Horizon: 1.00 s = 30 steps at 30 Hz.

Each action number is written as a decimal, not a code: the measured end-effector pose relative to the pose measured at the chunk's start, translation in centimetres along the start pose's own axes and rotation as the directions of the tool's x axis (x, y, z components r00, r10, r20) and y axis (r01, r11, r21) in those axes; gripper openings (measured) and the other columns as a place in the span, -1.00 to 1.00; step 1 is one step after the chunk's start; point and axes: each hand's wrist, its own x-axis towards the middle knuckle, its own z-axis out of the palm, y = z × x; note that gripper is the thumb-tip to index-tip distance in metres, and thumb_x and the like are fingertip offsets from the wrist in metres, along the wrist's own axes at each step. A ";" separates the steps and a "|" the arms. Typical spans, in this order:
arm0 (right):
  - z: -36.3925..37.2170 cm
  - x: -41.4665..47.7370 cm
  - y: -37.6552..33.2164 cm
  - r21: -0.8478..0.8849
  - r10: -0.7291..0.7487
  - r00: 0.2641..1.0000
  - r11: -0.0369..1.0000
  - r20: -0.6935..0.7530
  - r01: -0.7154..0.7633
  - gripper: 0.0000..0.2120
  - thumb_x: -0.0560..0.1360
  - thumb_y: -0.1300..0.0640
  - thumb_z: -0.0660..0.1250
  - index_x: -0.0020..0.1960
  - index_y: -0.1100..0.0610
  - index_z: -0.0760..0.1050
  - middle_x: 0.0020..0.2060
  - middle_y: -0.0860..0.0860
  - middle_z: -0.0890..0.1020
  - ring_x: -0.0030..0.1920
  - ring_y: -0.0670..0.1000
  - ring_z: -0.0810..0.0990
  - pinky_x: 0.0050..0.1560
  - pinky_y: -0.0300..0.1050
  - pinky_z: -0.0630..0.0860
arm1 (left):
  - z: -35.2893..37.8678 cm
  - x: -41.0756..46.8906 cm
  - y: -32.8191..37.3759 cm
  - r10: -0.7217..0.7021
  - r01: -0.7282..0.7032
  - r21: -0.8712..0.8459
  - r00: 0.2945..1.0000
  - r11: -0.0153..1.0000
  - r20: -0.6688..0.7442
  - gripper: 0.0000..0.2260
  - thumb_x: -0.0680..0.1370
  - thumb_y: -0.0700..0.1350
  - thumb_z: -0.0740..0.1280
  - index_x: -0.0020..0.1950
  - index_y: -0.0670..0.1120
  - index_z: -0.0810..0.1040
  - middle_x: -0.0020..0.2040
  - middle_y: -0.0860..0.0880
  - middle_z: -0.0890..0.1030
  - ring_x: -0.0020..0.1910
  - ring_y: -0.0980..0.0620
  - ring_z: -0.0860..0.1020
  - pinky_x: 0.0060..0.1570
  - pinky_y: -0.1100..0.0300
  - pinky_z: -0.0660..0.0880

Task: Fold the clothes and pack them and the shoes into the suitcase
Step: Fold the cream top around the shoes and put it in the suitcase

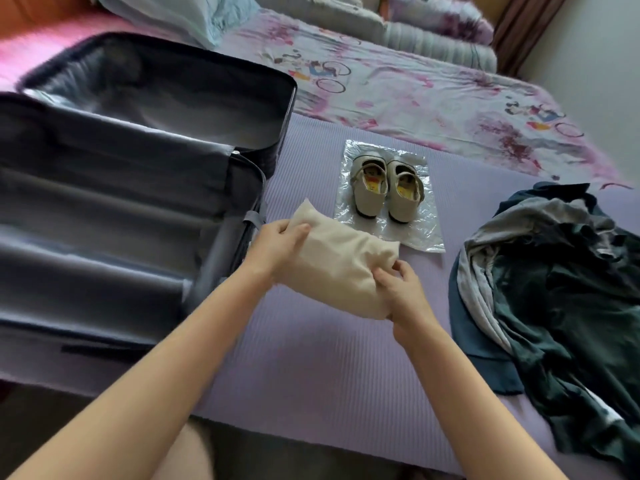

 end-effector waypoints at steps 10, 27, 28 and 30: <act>16.7 -3.1 -6.2 0.036 -0.266 0.958 0.964 0.108 0.264 -0.75 0.52 0.28 0.29 0.18 0.11 0.39 -0.07 0.03 0.59 -0.12 -0.02 0.58 -0.11 -0.15 0.51 | -17.5 0.2 1.3 0.106 -0.164 -0.164 0.944 0.973 -0.312 -0.82 0.55 -0.04 0.31 0.04 -0.13 0.57 -0.10 -0.03 0.60 -0.15 0.07 0.53 -0.23 0.27 0.45; 47.3 2.2 -2.4 -0.079 -0.259 0.937 0.956 0.237 0.284 -0.55 0.56 0.27 0.17 0.41 0.01 0.25 0.05 -0.02 0.54 0.05 0.01 0.52 0.01 -0.15 0.38 | -40.7 13.4 -8.9 0.072 0.012 0.114 0.714 0.993 -0.696 -0.73 0.48 -0.09 0.41 0.14 -0.15 0.59 0.09 -0.07 0.62 0.05 0.00 0.55 0.01 0.24 0.41; 48.0 2.6 -1.8 -0.119 -0.257 0.933 0.948 0.254 0.294 -0.51 0.56 0.26 0.17 0.45 0.01 0.20 0.17 0.01 0.54 0.13 0.05 0.52 0.03 -0.14 0.37 | -41.1 14.0 -9.6 0.096 0.022 0.157 0.703 0.987 -0.705 -0.73 0.48 -0.09 0.41 0.14 -0.15 0.58 0.11 -0.09 0.62 0.07 -0.02 0.55 0.01 0.25 0.39; 48.9 3.3 -0.5 -0.209 -0.255 0.929 0.926 0.269 0.314 -0.47 0.58 0.20 0.17 0.50 0.01 0.12 0.32 0.04 0.47 0.23 0.09 0.49 0.10 -0.11 0.39 | -41.3 14.6 -10.9 0.133 0.041 0.220 0.685 0.975 -0.716 -0.71 0.48 -0.08 0.40 0.17 -0.15 0.56 0.13 -0.09 0.60 0.11 -0.02 0.54 0.01 0.27 0.37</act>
